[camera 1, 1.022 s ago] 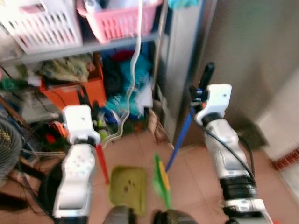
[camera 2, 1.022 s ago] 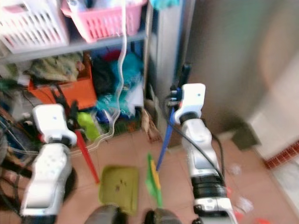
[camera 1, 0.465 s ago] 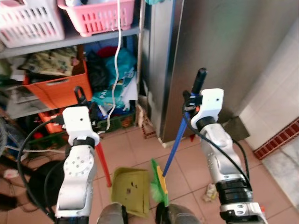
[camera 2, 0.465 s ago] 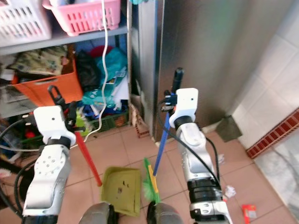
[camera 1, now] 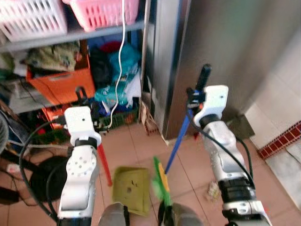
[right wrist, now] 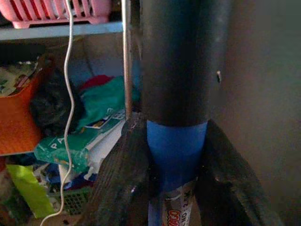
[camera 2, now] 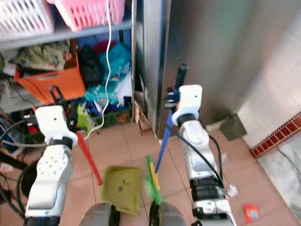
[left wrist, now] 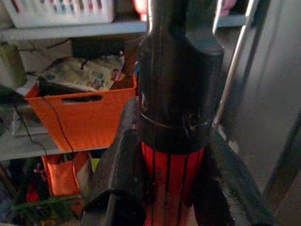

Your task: Sweep floor

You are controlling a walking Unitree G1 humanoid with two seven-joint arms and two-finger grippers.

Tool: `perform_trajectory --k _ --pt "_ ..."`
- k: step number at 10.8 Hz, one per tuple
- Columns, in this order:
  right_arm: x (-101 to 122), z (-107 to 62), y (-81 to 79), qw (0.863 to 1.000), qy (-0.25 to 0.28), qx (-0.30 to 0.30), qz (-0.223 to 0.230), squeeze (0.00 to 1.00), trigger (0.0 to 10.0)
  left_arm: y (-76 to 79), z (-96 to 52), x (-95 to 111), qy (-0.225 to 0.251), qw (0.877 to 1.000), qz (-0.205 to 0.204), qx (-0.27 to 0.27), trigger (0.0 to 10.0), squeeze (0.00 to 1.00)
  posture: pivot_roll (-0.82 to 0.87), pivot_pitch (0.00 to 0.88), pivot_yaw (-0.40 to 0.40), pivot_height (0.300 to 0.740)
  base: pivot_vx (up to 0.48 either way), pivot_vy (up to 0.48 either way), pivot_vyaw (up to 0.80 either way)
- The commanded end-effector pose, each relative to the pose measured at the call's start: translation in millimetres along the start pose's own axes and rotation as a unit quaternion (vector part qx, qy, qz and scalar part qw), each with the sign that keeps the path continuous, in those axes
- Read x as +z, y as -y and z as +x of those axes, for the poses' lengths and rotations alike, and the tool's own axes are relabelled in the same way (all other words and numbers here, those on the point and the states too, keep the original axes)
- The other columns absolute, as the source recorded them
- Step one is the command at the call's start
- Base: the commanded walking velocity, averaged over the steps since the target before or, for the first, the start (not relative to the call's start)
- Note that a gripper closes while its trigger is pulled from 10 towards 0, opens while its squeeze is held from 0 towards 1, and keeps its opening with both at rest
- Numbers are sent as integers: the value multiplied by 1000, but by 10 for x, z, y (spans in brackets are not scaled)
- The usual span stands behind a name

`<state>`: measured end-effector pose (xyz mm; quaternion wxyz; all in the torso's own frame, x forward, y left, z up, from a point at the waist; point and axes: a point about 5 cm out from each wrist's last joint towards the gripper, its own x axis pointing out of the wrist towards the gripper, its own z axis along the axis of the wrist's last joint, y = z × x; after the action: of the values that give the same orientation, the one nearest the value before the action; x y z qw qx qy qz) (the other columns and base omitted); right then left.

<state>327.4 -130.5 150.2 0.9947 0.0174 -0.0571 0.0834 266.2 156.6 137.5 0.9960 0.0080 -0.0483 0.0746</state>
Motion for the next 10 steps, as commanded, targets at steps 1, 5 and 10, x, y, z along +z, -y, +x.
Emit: perform_trajectory --k 1,5,10 --pt "4 -7 -15 1000 2 4 2 0 10000 -14 26 68 17 1000 5 1 10000 0 -3 115 9 740 -247 0 0" --pt "5 6 -8 1000 3 7 -1 0 10000 -11 34 60 15 1000 5 2 10000 0 -2 109 8 740 -349 0 0" --pt "-7 8 -17 1000 2 9 -3 0 10000 -7 49 72 20 1000 4 -2 10000 0 -2 110 11 740 -150 0 0"
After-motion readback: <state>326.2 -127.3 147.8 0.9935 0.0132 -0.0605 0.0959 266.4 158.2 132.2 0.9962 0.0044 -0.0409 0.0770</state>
